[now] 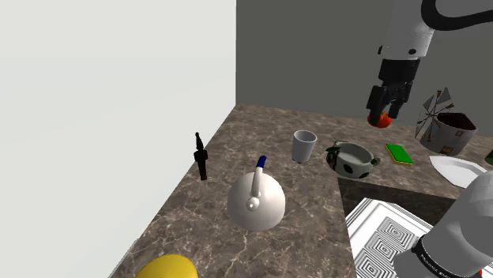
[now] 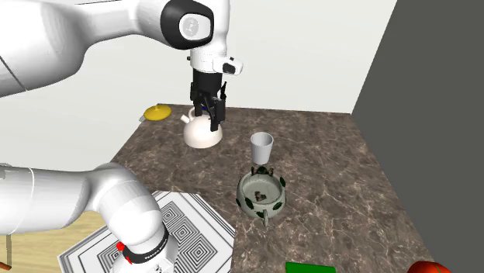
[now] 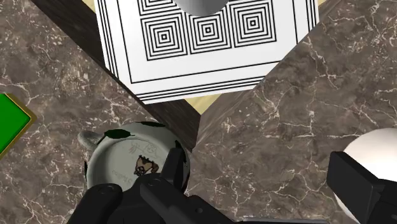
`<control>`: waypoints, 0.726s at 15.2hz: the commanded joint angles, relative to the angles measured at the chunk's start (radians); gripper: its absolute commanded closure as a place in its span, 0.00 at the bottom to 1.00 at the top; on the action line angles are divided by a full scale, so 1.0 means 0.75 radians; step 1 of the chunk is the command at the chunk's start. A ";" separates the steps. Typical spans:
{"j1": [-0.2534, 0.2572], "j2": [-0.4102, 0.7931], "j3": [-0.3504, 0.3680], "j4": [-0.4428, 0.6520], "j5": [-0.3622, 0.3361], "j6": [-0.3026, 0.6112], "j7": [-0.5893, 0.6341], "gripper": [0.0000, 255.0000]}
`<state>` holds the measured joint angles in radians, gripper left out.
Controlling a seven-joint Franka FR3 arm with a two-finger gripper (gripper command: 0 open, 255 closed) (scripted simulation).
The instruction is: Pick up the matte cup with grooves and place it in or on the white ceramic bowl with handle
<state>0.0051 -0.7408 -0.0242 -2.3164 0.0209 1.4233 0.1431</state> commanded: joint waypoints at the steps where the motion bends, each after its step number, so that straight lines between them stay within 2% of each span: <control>1: 0.000 0.000 0.000 0.000 0.000 0.000 0.000 0.00; 11: 0.004 0.367 0.061 -0.022 -0.038 0.452 0.056 0.00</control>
<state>0.0092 -0.4879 0.0186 -2.3305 -0.0022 1.7304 0.1815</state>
